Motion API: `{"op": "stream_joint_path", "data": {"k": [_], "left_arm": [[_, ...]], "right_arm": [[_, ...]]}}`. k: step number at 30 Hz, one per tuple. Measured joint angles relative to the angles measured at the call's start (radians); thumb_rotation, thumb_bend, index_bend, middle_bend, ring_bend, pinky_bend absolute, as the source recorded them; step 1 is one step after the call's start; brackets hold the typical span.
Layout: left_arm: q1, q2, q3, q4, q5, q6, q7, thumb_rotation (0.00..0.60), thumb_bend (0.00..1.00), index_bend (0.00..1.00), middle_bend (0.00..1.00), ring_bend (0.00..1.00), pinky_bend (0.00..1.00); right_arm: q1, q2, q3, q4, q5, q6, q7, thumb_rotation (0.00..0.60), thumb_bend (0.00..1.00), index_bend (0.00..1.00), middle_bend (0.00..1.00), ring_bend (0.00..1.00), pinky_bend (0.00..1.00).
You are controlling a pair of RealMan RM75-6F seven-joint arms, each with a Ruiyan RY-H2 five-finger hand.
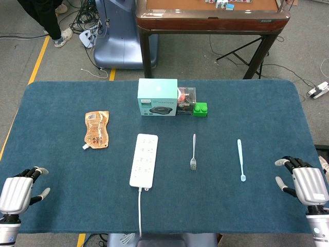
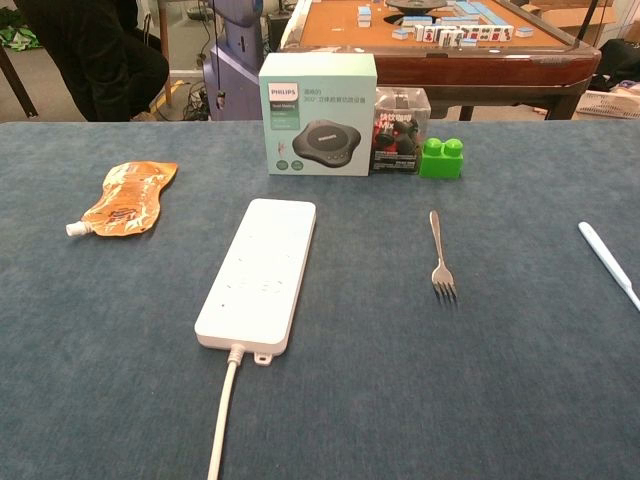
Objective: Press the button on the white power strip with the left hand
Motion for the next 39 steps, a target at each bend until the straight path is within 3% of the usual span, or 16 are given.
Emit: {"op": "stream_joint_path", "data": {"k": [5,8,11,13,16,22,34,39], "left_arm": [[-0.003,0.000,0.004,0.000,0.002,-0.013,-0.019,0.600,0.18,0.46,0.39,0.48,0.70],[-0.014,0.003,0.004,-0.009,0.019,-0.019,-0.037,0.600,0.18,0.38,0.40,0.54,0.77],[-0.036,0.000,-0.008,-0.030,0.037,-0.024,-0.060,0.600,0.18,0.33,0.56,0.73,0.95],[-0.055,-0.002,-0.014,-0.049,0.049,-0.037,-0.073,0.600,0.20,0.32,0.67,0.80,0.99],[-0.090,-0.003,-0.018,-0.075,0.068,-0.077,-0.087,0.600,0.27,0.31,0.82,0.86,1.00],[-0.196,-0.015,-0.021,-0.099,0.130,-0.199,-0.106,0.600,0.49,0.31,0.98,0.97,1.00],[-0.417,-0.112,-0.037,-0.085,0.222,-0.413,-0.122,0.600,0.70,0.29,1.00,1.00,1.00],[-0.475,-0.133,-0.030,-0.084,0.234,-0.488,-0.092,0.600,0.71,0.27,1.00,1.00,1.00]], "right_arm": [[0.011,-0.018,0.001,0.016,-0.022,-0.001,0.010,0.600,0.28,0.43,0.38,0.37,0.49],[0.021,-0.025,0.003,0.027,-0.028,-0.010,0.020,0.600,0.29,0.44,0.39,0.38,0.52],[0.029,-0.024,0.008,0.028,-0.028,-0.017,0.023,0.600,0.30,0.44,0.40,0.40,0.64],[0.033,-0.019,0.012,0.026,-0.027,-0.021,0.025,0.600,0.30,0.45,0.41,0.42,0.66],[0.037,-0.012,0.021,0.023,-0.023,-0.018,0.025,0.600,0.31,0.45,0.41,0.42,0.67],[0.028,-0.006,0.032,0.024,-0.012,0.008,0.044,0.600,0.33,0.46,0.41,0.42,0.67],[0.004,0.002,0.039,0.036,0.010,0.037,0.077,0.600,0.37,0.46,0.41,0.42,0.67],[0.011,0.001,0.043,0.038,0.005,0.034,0.079,0.600,0.37,0.46,0.41,0.42,0.67]]}}
